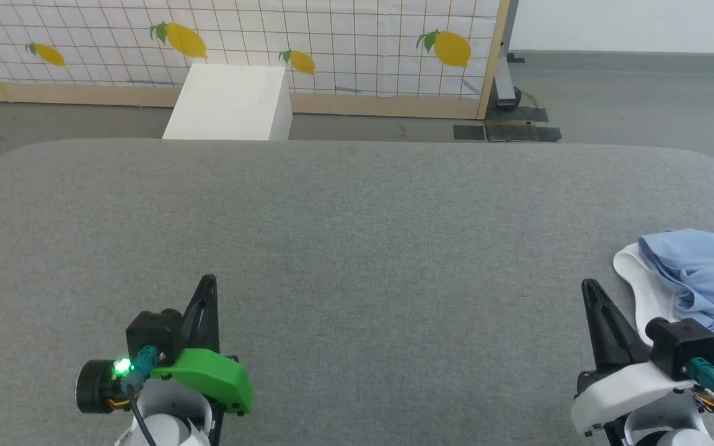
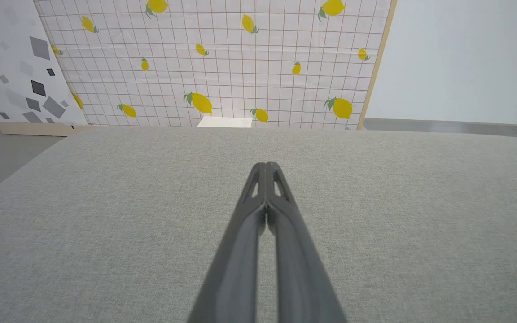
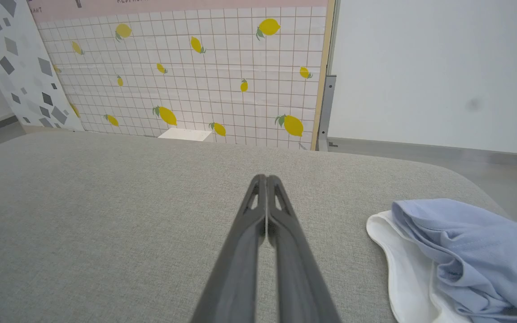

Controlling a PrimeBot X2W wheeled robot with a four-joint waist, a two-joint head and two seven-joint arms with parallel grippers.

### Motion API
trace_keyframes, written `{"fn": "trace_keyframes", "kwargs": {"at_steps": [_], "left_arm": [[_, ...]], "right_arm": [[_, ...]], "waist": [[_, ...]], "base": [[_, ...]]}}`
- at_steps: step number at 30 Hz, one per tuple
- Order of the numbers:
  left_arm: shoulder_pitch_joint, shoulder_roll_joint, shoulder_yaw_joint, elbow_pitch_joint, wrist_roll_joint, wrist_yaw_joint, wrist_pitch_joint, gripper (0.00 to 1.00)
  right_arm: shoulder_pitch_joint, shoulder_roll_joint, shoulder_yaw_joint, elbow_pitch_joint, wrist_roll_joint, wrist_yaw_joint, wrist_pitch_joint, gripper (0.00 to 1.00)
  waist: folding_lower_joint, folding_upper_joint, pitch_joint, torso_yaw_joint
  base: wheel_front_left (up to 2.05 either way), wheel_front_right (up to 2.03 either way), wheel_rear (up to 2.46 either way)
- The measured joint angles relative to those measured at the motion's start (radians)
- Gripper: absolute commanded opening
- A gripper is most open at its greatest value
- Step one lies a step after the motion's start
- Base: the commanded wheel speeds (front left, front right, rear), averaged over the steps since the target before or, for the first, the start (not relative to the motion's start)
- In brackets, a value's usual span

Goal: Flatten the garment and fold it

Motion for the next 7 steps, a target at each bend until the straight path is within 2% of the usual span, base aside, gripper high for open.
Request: {"fn": "trace_keyframes", "kwargs": {"at_steps": [7], "left_arm": [[0.006, -0.001, 0.005, -0.016, 0.010, 0.002, 0.013, 0.00]], "right_arm": [[-0.006, 0.000, 0.003, 0.000, -0.008, 0.000, 0.007, 0.00]], "waist": [[0.0000, 0.0000, -0.002, -0.005]], "base": [[0.00, 0.00, 0.00]]}}
